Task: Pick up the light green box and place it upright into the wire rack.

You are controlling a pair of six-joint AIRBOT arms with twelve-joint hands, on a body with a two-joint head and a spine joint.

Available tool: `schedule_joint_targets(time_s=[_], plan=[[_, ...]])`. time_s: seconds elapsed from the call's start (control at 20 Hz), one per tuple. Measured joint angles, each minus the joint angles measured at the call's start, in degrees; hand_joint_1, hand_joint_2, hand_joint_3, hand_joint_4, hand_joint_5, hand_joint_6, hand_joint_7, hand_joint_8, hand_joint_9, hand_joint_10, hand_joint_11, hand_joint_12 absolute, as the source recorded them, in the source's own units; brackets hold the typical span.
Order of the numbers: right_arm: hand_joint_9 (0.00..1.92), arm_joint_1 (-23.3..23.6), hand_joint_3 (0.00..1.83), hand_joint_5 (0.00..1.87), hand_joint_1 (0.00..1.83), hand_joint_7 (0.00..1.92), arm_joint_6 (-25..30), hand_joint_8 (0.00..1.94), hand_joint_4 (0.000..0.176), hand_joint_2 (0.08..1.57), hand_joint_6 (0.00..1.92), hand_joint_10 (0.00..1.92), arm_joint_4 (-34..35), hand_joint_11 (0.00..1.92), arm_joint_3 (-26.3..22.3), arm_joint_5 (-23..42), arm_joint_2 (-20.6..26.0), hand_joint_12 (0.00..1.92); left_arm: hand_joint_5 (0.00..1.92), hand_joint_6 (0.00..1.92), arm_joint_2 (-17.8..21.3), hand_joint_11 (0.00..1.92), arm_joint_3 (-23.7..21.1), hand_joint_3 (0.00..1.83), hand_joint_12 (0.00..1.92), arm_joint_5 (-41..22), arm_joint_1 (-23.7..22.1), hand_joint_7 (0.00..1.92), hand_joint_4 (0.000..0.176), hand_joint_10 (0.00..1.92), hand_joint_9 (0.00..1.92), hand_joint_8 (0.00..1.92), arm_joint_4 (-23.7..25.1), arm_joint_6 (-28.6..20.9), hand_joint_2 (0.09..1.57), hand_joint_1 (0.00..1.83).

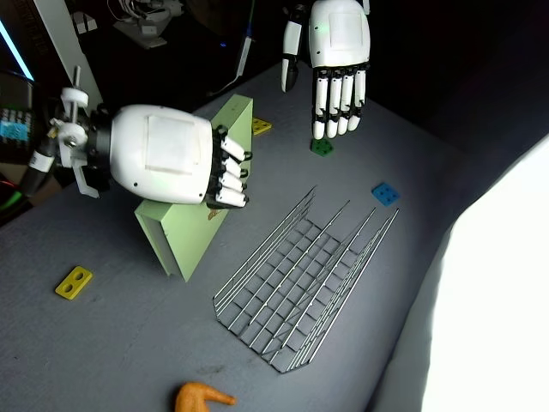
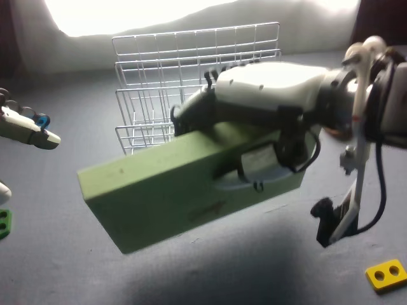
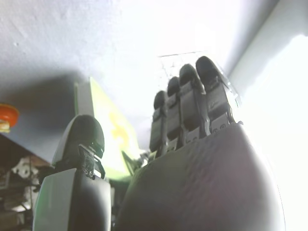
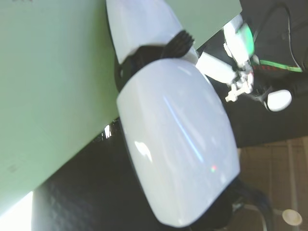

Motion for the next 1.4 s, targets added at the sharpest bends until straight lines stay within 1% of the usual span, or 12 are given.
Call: schedule_joint_targets(time_s=[0.1,0.3,0.4,0.55,0.6,0.75,0.85,1.05,1.1,1.15,1.25,1.4], plan=[[0.75,2.67,0.0,0.84,1.36,0.87,0.02,1.22,0.0,1.18,1.08,1.49,0.0,0.55,-0.28,-0.61,0.94,1.76,0.16,0.0,0.22,0.0,-0.2,0.0,0.52,0.09,-0.02,0.22,0.013,0.01,0.22,0.0,0.0,0.02,1.32,0.47],[0.76,4.74,0.0,0.83,1.36,0.88,-0.04,1.18,0.0,1.18,1.08,1.51,-0.04,0.55,-0.37,-1.01,2.27,1.75,0.17,0.01,0.52,0.0,-0.2,0.0,0.57,0.02,-0.02,0.23,0.016,0.01,0.23,0.0,0.0,0.0,1.31,0.49],[0.77,5.88,0.0,0.83,1.36,0.88,-0.5,1.17,0.0,1.18,1.08,1.51,-0.09,0.55,-0.37,-1.64,2.47,1.76,0.17,0.0,0.52,0.0,-0.2,0.0,0.58,0.02,-0.02,0.23,0.012,0.0,0.23,0.0,0.0,0.0,1.32,0.48],[0.78,7.65,0.0,0.84,1.36,0.89,-0.46,1.14,0.0,1.17,1.08,1.49,-0.11,0.55,0.96,-2.45,2.19,1.75,0.17,0.0,0.52,0.0,-0.2,0.0,0.59,0.09,-0.2,0.22,0.011,0.0,0.22,0.0,0.0,0.0,1.31,0.51],[0.78,8.48,0.0,0.82,1.36,0.89,-0.37,1.14,0.0,1.17,1.12,1.48,-0.09,0.55,2.25,-2.51,1.95,1.73,0.18,0.0,0.52,0.0,-0.2,0.0,0.62,-0.04,-0.2,0.24,0.017,0.0,0.24,0.0,0.0,0.0,1.31,0.49],[0.8,9.68,0.0,0.83,1.36,0.9,-0.31,1.12,0.0,1.17,1.11,1.46,1.01,0.57,3.67,-2.16,1.51,1.7,0.19,0.0,0.52,0.0,-0.31,0.0,0.62,0.02,-0.5,0.23,0.015,0.0,0.23,0.0,-0.02,0.0,1.31,0.49],[0.78,10.27,0.0,0.82,1.36,0.88,-0.24,1.16,0.0,1.17,1.13,1.46,1.05,0.55,4.79,-2.67,0.7,1.7,0.17,0.0,0.52,0.0,-0.44,0.0,0.55,0.02,-0.5,0.21,0.02,0.0,0.21,0.0,-0.02,0.0,1.32,0.46],[0.77,10.6,0.0,0.81,1.36,0.88,0.11,1.17,0.0,1.18,1.14,1.47,1.05,0.54,8.35,-3.06,-1.75,1.7,0.17,0.0,0.52,0.0,-0.42,0.0,0.57,-0.02,-0.5,0.21,0.02,0.0,0.22,0.0,0.0,0.0,1.32,0.46],[0.78,10.78,0.0,0.84,1.36,0.9,0.09,1.15,0.0,1.17,1.09,1.46,1.07,0.56,8.81,-2.64,-2.1,1.7,0.15,0.0,0.52,0.0,-0.44,0.0,0.57,-0.02,-0.48,0.21,0.014,0.0,0.22,0.0,0.0,0.0,1.32,0.45],[0.79,10.95,0.0,0.86,1.36,0.92,-0.02,1.13,0.0,1.16,1.05,1.45,1.07,0.57,9.25,-1.99,-2.4,1.7,0.14,0.0,0.52,0.0,-0.44,0.0,0.58,0.0,-0.5,0.21,0.014,0.0,0.22,0.0,0.0,0.0,1.32,0.46],[0.8,10.99,0.0,0.86,1.36,0.93,-0.33,1.1,0.0,1.16,1.06,1.43,1.11,0.57,10.32,-1.05,-3.54,1.69,0.16,0.01,0.52,0.0,-0.42,0.0,0.51,0.02,-0.48,0.22,0.025,0.0,0.21,0.0,-0.02,0.0,1.32,0.46],[0.82,10.64,0.0,0.86,1.37,0.94,-0.46,1.06,0.0,1.15,1.07,1.42,1.44,0.59,12.31,0.37,-5.22,1.69,0.14,0.0,0.52,0.0,-0.42,0.0,0.56,0.0,-0.48,0.2,0.016,0.0,0.22,0.0,0.0,0.0,1.33,0.45]])
